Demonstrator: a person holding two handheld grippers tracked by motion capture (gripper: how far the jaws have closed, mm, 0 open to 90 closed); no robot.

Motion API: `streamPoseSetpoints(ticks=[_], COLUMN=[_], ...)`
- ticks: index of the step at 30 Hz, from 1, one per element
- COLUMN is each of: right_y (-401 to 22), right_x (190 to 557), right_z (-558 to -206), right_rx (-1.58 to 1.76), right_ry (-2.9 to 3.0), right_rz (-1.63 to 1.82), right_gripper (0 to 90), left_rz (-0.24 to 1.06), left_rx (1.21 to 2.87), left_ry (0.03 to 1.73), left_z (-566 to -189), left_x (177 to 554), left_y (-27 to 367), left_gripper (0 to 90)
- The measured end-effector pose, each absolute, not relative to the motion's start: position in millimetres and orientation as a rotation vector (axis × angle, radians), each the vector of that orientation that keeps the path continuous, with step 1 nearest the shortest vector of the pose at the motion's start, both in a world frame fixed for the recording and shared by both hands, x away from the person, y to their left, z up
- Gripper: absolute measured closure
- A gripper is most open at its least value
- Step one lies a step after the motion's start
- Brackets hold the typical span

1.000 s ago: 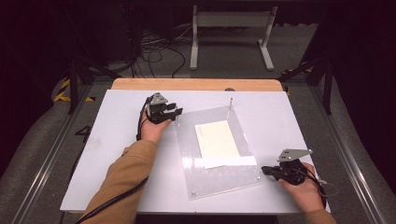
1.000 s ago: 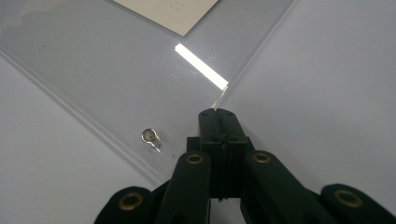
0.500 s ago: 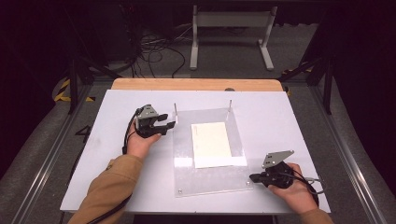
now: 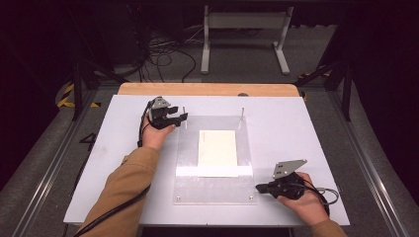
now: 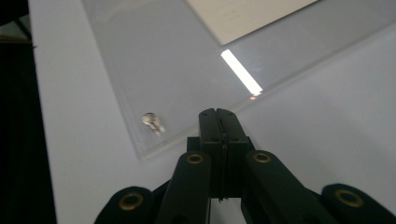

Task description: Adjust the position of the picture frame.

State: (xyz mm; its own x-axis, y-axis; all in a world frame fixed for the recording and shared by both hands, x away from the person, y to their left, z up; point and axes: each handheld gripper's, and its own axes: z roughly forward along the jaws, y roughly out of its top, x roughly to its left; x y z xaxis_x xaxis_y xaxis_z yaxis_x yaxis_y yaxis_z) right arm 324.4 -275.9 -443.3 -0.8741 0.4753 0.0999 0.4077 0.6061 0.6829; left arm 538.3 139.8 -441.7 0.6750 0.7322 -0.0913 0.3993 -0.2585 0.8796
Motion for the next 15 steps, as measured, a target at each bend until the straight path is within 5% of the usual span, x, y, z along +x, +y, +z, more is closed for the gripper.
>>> streamPoseSetpoints(ticks=[3, 9, 15], right_y=[-295, -310, -310], right_x=[325, 321, 329], right_z=[-438, -439, -437], right_rx=[0.837, 0.905, 0.904], right_ry=[2.634, 2.579, 2.545], right_rz=[1.205, 1.239, 1.244], right_gripper=[90.0, 90.0, 90.0], left_rz=[0.417, 0.463, 0.436], left_rx=[1.893, 1.952, 1.92], left_ry=[0.881, 0.808, 0.767], left_z=[-445, -447, -451], left_x=[548, 554, 555], left_y=[135, 127, 132], left_gripper=[47.6, 81.4, 85.1])
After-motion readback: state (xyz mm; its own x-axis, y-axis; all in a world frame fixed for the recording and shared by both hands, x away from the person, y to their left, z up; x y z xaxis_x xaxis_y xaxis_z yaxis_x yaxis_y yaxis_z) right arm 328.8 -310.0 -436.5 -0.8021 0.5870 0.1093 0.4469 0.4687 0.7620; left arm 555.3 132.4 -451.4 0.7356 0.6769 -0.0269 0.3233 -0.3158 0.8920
